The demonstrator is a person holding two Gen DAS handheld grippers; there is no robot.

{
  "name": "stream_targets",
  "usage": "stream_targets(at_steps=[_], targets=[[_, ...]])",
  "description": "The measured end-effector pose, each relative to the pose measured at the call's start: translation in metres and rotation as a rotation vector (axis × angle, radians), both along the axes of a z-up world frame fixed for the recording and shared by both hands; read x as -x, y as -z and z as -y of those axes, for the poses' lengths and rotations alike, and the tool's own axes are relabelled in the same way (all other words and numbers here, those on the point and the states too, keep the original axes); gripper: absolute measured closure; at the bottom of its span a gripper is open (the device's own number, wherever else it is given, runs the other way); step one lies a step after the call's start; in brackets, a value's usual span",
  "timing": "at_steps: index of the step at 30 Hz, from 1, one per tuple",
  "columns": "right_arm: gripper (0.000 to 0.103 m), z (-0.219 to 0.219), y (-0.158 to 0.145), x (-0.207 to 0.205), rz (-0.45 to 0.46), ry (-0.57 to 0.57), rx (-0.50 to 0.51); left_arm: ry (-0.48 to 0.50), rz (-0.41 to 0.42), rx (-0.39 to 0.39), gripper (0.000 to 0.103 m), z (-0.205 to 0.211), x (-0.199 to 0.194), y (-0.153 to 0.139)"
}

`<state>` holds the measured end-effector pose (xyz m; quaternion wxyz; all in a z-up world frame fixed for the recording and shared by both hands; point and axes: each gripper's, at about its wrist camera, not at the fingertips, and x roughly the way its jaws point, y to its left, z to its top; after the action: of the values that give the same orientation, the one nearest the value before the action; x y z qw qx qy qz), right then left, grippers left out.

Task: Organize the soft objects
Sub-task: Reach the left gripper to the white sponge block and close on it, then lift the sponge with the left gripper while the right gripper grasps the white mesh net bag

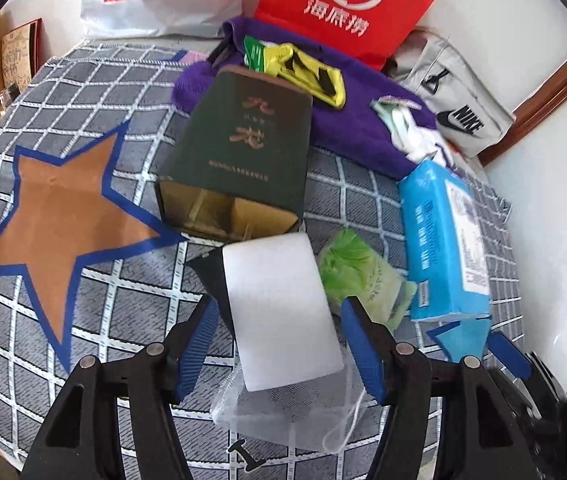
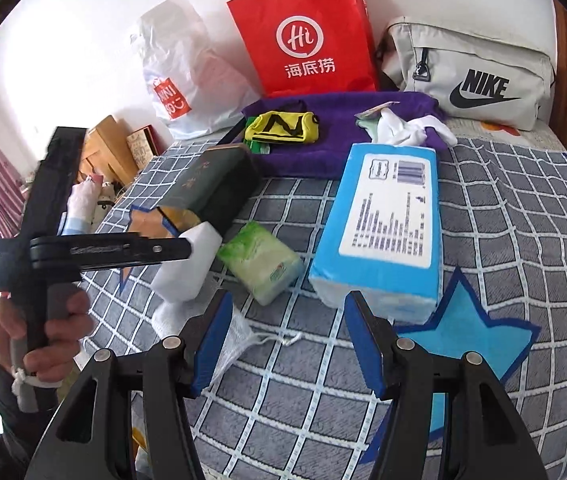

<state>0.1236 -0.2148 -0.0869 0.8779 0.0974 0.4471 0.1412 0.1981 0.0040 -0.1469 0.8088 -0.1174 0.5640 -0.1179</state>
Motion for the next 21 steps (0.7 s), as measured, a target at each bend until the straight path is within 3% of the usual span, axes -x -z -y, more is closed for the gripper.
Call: stream_targets(at_steps=[7, 8, 17, 21], targets=[[0.045, -0.005, 0.01, 0.012, -0.008, -0.016, 0.044, -0.001, -0.015, -0.002, 0.044, 0.009, -0.005, 0.018], [0.045, -0.006, 0.012, 0.013, -0.009, -0.019, 0.055, 0.006, 0.01, -0.013, 0.053, 0.01, -0.004, 0.017], [0.045, -0.031, 0.028, 0.011, -0.039, -0.078, 0.049, 0.006, 0.088, -0.098, 0.054, -0.008, 0.014, -0.004], [0.045, -0.052, 0.037, 0.008, -0.036, -0.144, 0.033, -0.038, 0.08, -0.081, 0.053, -0.033, 0.02, -0.004]])
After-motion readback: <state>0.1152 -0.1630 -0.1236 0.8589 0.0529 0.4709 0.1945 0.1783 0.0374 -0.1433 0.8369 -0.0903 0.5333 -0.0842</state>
